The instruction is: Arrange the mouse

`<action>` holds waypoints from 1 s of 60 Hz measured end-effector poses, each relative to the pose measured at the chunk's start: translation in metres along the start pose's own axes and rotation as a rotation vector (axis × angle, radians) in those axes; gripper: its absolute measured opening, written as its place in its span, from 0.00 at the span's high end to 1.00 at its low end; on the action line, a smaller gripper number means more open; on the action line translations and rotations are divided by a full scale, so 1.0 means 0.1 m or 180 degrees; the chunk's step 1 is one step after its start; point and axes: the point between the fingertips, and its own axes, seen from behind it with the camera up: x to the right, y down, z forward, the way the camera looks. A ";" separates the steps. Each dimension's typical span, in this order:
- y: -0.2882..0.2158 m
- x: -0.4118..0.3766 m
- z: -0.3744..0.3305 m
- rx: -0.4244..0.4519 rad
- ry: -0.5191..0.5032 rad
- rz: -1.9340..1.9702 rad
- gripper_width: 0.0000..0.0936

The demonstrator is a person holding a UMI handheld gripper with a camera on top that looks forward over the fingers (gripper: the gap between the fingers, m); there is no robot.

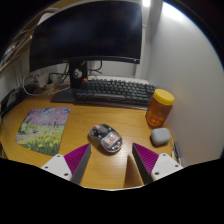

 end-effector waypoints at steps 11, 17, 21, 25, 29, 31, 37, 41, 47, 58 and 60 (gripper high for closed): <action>-0.14 0.03 0.35 0.0052 0.0036 0.0018 0.08; -0.26 0.08 0.49 0.0064 0.0090 0.0047 0.08; -0.33 0.13 0.58 0.0059 0.0118 0.0073 0.07; -0.38 0.18 0.65 0.0039 0.0146 0.0121 0.08; -0.40 0.20 0.69 0.0029 0.0149 0.0160 0.09; -0.41 0.20 0.70 0.0021 0.0139 0.0179 0.12; -0.40 0.17 0.72 0.0004 0.0083 0.0212 0.51; -0.40 0.18 0.71 -0.0012 0.0147 0.0171 0.53; -0.40 0.18 0.71 -0.0068 0.0167 0.0259 0.58; -0.72 0.10 0.39 -0.0076 0.0204 0.0450 0.59; -0.86 0.01 0.29 -0.0015 0.0166 0.0453 0.59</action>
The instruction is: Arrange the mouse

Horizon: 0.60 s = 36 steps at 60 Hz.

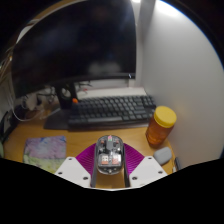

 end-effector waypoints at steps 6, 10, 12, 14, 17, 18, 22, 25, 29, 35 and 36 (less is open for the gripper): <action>-0.33 -0.46 -0.31 0.0126 -0.0183 -0.0008 0.59; -0.44 -0.91 -0.48 0.0139 -0.0366 -0.0003 0.59; -0.47 -1.13 -0.54 0.0156 -0.0446 -0.0008 0.59; -0.47 -1.36 -0.57 0.0172 -0.0511 -0.0055 0.59; -0.43 -1.68 -0.57 0.0167 -0.0579 -0.0122 0.59; -0.41 -1.79 -0.57 0.0163 -0.0606 -0.0132 0.59; -0.25 -2.20 -0.52 0.0106 -0.0690 -0.0200 0.59; -0.07 -2.44 -0.43 0.0086 -0.0740 -0.0220 0.59; 0.21 -2.67 -0.28 -0.0016 -0.0744 -0.0286 0.59; 0.63 -2.78 -0.07 -0.0154 -0.0685 -0.0447 0.59; 0.68 -2.81 -0.04 -0.0178 -0.0662 -0.0462 0.59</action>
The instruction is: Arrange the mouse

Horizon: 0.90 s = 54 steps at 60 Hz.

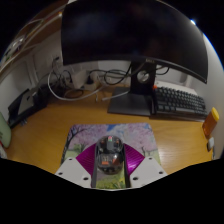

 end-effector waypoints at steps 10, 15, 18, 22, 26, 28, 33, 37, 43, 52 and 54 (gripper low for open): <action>0.12 0.00 0.09 0.0050 0.0148 -0.0122 0.52; 0.12 -0.02 0.05 -0.0009 0.0138 -0.0064 0.21; 0.09 0.01 -0.03 -0.0021 0.0166 -0.0028 0.06; 0.04 0.08 -0.21 -0.0054 0.0214 0.0016 0.09; -0.02 0.12 -0.51 -0.0083 0.0203 0.0080 0.08; -0.05 0.13 -0.69 -0.0091 0.0181 0.0092 0.08; -0.10 0.18 -1.18 -0.0088 0.0151 0.0064 0.08; -0.14 0.22 -1.56 -0.0075 0.0123 0.0029 0.08; -0.12 0.33 -2.03 -0.0077 0.0155 0.0004 0.08; -0.01 0.45 -2.51 -0.0098 0.0186 0.0065 0.08; 0.00 0.48 -2.57 -0.0091 0.0199 0.0063 0.08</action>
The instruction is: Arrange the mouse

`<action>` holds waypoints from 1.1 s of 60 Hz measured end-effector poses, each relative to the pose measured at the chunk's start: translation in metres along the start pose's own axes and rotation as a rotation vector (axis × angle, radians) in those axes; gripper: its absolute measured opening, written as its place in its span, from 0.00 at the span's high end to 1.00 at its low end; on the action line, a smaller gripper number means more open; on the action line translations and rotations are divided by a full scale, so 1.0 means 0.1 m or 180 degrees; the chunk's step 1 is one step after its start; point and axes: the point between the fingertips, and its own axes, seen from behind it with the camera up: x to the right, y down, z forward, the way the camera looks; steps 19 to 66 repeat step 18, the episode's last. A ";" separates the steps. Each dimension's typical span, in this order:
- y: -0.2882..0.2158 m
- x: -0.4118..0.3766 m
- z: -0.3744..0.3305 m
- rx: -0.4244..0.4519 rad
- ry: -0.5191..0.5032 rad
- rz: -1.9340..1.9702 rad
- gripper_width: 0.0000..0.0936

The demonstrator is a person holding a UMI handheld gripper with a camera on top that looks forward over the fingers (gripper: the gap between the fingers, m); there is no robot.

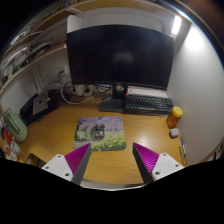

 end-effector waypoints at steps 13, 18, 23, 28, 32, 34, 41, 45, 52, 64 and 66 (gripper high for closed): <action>-0.02 0.22 -0.07 0.0069 0.0139 -0.0099 0.08; -0.02 0.27 -0.07 0.0090 0.0146 -0.0062 0.09; -0.02 0.27 -0.07 0.0090 0.0146 -0.0062 0.09; -0.02 0.27 -0.07 0.0090 0.0146 -0.0062 0.09; -0.02 0.27 -0.07 0.0090 0.0146 -0.0062 0.09; -0.02 0.27 -0.07 0.0090 0.0146 -0.0062 0.09; -0.02 0.27 -0.07 0.0090 0.0146 -0.0062 0.09; -0.02 0.27 -0.07 0.0090 0.0146 -0.0062 0.09; -0.02 0.27 -0.07 0.0090 0.0146 -0.0062 0.09; -0.02 0.27 -0.07 0.0090 0.0146 -0.0062 0.09; -0.02 0.27 -0.07 0.0090 0.0146 -0.0062 0.09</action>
